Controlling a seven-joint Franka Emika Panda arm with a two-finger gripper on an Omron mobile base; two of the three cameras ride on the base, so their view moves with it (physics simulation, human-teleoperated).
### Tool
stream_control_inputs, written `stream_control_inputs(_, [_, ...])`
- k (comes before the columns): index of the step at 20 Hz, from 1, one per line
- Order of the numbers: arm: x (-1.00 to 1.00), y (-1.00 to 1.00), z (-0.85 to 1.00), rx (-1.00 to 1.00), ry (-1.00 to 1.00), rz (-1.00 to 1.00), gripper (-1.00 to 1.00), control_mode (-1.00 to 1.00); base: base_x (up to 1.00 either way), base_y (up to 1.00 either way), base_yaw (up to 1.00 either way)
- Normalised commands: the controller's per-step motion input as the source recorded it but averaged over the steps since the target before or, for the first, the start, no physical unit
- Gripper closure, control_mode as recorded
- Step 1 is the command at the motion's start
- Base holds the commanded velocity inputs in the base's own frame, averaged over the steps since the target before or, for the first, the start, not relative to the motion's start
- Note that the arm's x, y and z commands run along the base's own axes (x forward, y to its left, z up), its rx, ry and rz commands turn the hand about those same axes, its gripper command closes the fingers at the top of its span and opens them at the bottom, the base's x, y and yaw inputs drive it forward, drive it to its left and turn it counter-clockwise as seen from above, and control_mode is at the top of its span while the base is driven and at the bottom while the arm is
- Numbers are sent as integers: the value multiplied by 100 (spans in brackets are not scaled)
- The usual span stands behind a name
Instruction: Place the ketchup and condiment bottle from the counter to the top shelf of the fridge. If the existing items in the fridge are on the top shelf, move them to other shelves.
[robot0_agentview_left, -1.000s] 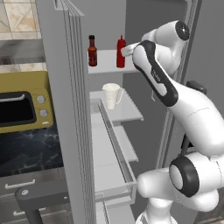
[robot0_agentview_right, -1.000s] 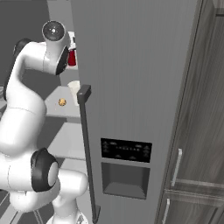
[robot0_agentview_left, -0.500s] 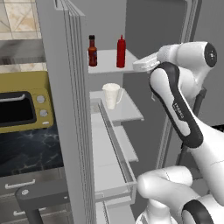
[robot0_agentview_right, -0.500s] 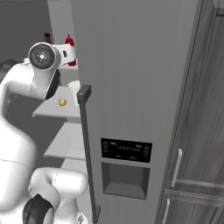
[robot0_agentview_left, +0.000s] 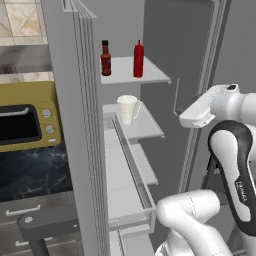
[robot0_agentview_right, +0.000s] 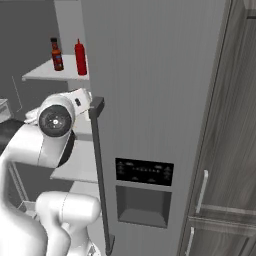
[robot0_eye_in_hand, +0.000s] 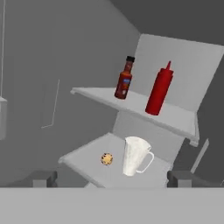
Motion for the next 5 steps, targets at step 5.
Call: stream_control_inputs(5, [-100,-29,-72,-14,-2,23,-100,-100,0,0,0])
